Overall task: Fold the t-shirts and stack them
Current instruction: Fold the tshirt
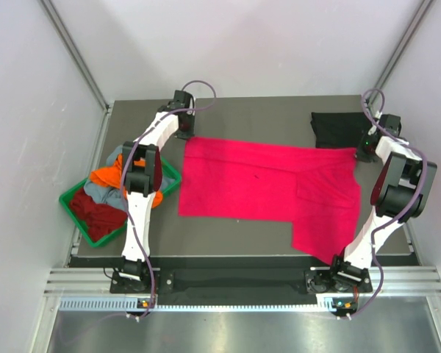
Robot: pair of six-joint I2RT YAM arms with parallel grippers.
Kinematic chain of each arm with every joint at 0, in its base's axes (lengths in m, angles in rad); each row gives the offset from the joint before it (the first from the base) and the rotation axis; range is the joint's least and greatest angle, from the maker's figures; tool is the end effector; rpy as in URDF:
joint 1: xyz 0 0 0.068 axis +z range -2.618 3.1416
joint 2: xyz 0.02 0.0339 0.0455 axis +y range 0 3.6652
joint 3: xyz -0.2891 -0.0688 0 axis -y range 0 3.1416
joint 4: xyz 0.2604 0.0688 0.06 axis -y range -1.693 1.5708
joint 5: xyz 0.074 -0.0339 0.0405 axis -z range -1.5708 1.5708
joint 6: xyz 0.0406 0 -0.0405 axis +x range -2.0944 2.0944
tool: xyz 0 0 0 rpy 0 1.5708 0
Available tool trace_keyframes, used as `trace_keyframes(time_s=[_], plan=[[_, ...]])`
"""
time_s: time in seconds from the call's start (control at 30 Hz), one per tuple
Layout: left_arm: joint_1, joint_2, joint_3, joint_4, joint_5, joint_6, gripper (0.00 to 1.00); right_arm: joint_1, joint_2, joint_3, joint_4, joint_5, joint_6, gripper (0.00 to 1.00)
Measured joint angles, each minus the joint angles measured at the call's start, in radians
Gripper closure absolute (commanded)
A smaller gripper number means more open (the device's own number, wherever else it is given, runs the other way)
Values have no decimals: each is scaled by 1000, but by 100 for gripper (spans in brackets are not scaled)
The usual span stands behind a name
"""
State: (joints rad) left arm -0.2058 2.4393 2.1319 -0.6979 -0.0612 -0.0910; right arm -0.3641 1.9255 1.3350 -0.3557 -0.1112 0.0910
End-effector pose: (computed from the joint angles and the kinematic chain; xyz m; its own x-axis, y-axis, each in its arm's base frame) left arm 0.5569 -0.1137 0.1819 -0.8387 0.0824 -0.5383 0.0961 0.9954 0.0027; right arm 0.4099 -0.1514 0.1967 -0.7282 0.3742 -0.5742 0.3609 0.9216 0.1428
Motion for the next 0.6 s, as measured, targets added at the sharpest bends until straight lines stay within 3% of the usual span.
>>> trace_keyframes(time_s=[0.03, 0.17, 0.43, 0.6], plan=[[0, 0, 0, 0, -2, -7, 83, 0, 0, 0, 1, 0, 8, 85], [5, -22, -35, 21, -26, -31, 66, 0, 0, 4, -6, 3, 40, 69], [16, -114, -90, -3, -34, -37, 66, 2, -23, 83, -131, 43, 133, 45], [-17, -310, -218, -15, -68, -30, 66, 2, -124, 88, -228, 50, 202, 37]])
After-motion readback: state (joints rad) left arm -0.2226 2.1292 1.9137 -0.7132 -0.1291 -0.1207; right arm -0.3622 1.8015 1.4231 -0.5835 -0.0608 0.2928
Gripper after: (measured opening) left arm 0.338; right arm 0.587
